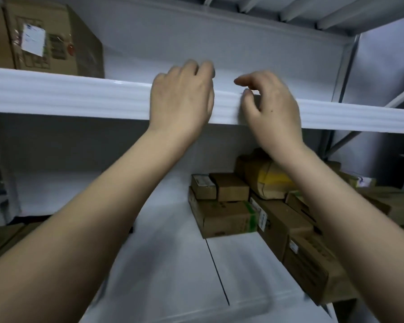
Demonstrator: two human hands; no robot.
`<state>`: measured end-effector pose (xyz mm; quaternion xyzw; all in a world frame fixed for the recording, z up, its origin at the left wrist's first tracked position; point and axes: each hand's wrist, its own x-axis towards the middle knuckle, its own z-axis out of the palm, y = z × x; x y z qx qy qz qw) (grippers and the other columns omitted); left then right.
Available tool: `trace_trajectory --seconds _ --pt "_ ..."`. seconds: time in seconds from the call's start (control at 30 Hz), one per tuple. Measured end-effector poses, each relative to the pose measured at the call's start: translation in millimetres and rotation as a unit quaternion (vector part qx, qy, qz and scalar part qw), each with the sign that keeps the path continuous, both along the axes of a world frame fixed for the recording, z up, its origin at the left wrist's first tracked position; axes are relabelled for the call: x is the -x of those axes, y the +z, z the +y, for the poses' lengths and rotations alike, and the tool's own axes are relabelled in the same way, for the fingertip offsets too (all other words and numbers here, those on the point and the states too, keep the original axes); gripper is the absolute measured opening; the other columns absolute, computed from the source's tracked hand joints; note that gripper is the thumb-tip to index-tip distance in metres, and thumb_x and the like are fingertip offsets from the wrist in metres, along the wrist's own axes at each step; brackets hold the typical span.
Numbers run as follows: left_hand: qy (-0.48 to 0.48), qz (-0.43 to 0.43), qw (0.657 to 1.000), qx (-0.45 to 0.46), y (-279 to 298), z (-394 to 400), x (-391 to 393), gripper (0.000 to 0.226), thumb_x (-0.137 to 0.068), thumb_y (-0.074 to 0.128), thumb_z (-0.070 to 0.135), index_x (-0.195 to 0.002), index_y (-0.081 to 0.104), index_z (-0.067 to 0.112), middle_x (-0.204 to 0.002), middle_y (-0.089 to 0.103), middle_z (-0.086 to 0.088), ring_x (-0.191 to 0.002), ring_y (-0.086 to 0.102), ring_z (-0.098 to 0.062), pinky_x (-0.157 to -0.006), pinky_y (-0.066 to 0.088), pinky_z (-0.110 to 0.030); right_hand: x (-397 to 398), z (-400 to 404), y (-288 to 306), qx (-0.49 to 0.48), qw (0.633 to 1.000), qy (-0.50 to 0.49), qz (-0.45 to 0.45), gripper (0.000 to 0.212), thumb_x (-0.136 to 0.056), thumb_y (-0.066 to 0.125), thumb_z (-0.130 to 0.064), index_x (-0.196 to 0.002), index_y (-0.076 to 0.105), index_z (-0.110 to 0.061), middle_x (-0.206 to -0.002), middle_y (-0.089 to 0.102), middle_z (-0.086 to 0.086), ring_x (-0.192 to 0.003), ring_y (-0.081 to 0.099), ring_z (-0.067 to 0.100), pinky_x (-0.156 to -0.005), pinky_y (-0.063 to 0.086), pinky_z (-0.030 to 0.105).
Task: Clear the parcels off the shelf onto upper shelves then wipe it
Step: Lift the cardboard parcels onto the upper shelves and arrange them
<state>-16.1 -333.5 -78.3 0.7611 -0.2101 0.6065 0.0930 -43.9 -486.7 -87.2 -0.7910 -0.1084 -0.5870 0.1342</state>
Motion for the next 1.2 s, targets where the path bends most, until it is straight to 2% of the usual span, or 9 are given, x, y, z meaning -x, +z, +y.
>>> trace_trajectory --seconds 0.07,0.17,0.3,0.47,0.63,0.73,0.8,0.97,1.2 --pt "-0.005 -0.060 0.998 -0.003 -20.8 -8.0 -4.6 0.026 -0.091 0.043 0.016 -0.106 0.064 0.013 -0.095 0.066 -0.007 -0.086 0.062 -0.032 -0.079 0.042 -0.040 0.6 -9.2 -23.0 0.018 0.999 -0.015 -0.032 0.034 -0.091 0.044 -0.018 -0.121 0.060 -0.016 -0.120 0.059 0.001 -0.112 0.053 0.018 -0.094 0.038 0.032" --pt "-0.016 -0.102 0.995 -0.007 -51.1 -13.5 -7.8 0.031 -0.092 0.046 0.017 -0.118 0.062 0.014 -0.121 0.062 -0.007 -0.118 0.055 -0.027 -0.107 0.032 -0.048 -0.8 -9.2 -56.3 0.030 0.996 -0.040 -0.072 0.043 -0.089 0.050 -0.017 -0.132 0.053 -0.011 -0.135 0.051 0.007 -0.129 0.043 0.021 -0.107 0.030 0.035" --pt "-0.044 -0.119 0.991 -0.048 -95.1 -21.9 -11.5 0.042 -0.091 0.047 0.016 -0.133 0.053 0.011 -0.143 0.046 -0.013 -0.137 0.037 -0.029 -0.111 0.024 -0.055 -3.6 -9.0 -95.8 0.021 0.996 -0.042 -0.080 0.053 -0.085 0.055 -0.015 -0.137 0.047 -0.007 -0.145 0.042 0.012 -0.138 0.034 0.023 -0.111 0.029 0.041" --pt "-0.069 -0.083 0.991 -0.083 -147.0 -30.3 -35.6 0.048 -0.092 0.045 0.017 -0.139 0.041 0.011 -0.147 0.031 -0.010 -0.140 0.027 -0.026 -0.115 0.019 -0.051 -18.9 -17.1 -142.3 0.013 0.997 -0.044 -0.058 0.053 -0.083 0.056 -0.012 -0.135 0.047 -0.007 -0.143 0.044 0.010 -0.135 0.038 0.021 -0.108 0.032 0.038" --pt "-0.034 0.085 0.991 -0.094 -196.2 -35.0 -76.5 0.058 -0.088 0.054 0.023 -0.141 0.038 0.008 -0.147 0.037 -0.014 -0.140 0.031 -0.030 -0.114 0.022 -0.049 -50.3 -23.1 -183.4 -0.009 0.993 -0.086 0.083 0.053 -0.085 0.058 -0.019 -0.137 0.046 -0.014 -0.142 0.043 0.003 -0.132 0.039 0.016 -0.106 0.033 0.035" --pt "-0.041 0.207 0.974 -0.083 -221.3 -38.9 -98.6 0.068 -0.072 0.072 0.018 -0.135 0.048 0.004 -0.139 0.048 -0.017 -0.132 0.043 -0.033 -0.108 0.034 -0.050 -68.8 -22.8 -206.4 -0.026 0.978 -0.109 0.177 0.053 -0.087 0.057 -0.025 -0.138 0.044 -0.017 -0.143 0.042 0.000 -0.131 0.040 0.016 -0.107 0.036 0.038" --pt "-0.045 0.267 0.959 -0.079 -232.1 -40.0 -110.7 0.070 -0.068 0.075 0.016 -0.133 0.051 0.003 -0.135 0.051 -0.017 -0.128 0.047 -0.033 -0.105 0.038 -0.051 -77.6 -23.1 -217.9 -0.040 0.960 -0.110 0.253 0.054 -0.091 0.054 -0.031 -0.142 0.038 -0.019 -0.145 0.039 -0.001 -0.133 0.038 0.016 -0.108 0.034 0.037" --pt "-0.055 0.428 0.899 -0.069 -247.1 -45.0 -143.6 0.068 -0.091 0.053 0.029 -0.148 0.021 0.013 -0.151 0.027 -0.008 -0.138 0.026 -0.024 -0.113 0.026 -0.040 -101.8 -31.1 -240.5 -0.042 0.907 -0.147 0.393 0.057 -0.095 0.047 -0.044 -0.144 0.031 -0.018 -0.139 0.041 0.002 -0.129 0.039 0.021 -0.106 0.032 0.039" --pt "-0.055 0.612 0.789 0.002 -250.2 -69.7 -183.5 0.075 -0.091 0.054 0.033 -0.150 0.013 0.012 -0.152 0.018 -0.011 -0.138 0.024 -0.031 -0.109 0.031 -0.041 -148.3 -60.6 -247.8 -0.092 0.875 -0.133 0.456 0.055 -0.095 0.044 -0.051 -0.136 0.037 -0.015 -0.138 0.041 0.006 -0.126 0.041 0.024 -0.102 0.038 0.039"
